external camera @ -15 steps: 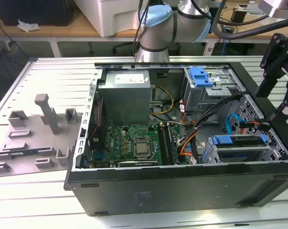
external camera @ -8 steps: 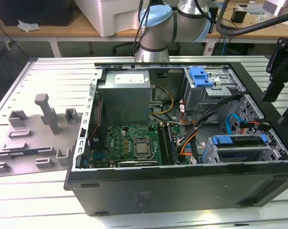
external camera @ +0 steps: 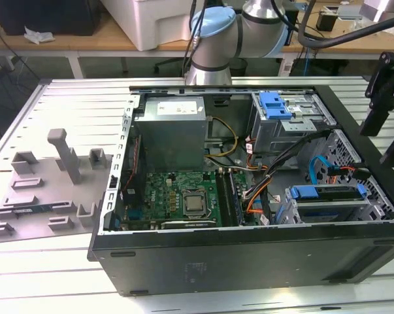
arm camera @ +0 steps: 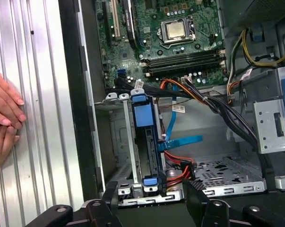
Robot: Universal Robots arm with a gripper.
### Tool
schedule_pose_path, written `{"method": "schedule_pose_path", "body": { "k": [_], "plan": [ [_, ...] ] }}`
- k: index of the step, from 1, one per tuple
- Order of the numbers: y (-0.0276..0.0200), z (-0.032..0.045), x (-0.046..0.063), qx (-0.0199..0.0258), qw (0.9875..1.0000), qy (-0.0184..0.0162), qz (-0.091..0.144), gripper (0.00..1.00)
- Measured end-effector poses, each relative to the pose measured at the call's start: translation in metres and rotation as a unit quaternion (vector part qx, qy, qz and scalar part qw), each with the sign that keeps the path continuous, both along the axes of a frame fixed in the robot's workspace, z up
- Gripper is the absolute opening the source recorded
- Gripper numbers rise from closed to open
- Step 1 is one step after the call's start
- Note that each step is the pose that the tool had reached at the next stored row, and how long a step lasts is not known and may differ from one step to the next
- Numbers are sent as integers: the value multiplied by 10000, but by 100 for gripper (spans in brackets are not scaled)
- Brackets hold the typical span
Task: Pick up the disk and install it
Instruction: 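Insert the disk into the insertion slot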
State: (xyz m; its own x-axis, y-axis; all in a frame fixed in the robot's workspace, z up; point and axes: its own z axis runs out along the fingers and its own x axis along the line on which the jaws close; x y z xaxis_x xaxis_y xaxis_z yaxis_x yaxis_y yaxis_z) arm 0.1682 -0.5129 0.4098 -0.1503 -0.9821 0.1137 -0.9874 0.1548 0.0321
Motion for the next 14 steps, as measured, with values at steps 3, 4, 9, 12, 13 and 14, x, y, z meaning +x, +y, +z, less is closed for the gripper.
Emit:
{"method": "schedule_pose_path", "body": {
  "k": [3,4,9,12,13,14],
  "plan": [
    [59,-35,42,-5,10000,0,-66,68],
    [77,-48,53,-7,10000,0,-90,68],
    [133,-95,76,-32,9999,0,-168,68],
    [190,-140,104,-45,9997,0,-231,68],
    [197,-152,111,-46,9997,0,-240,68],
    [204,-169,119,-46,9997,0,-252,68]
  ]
}}
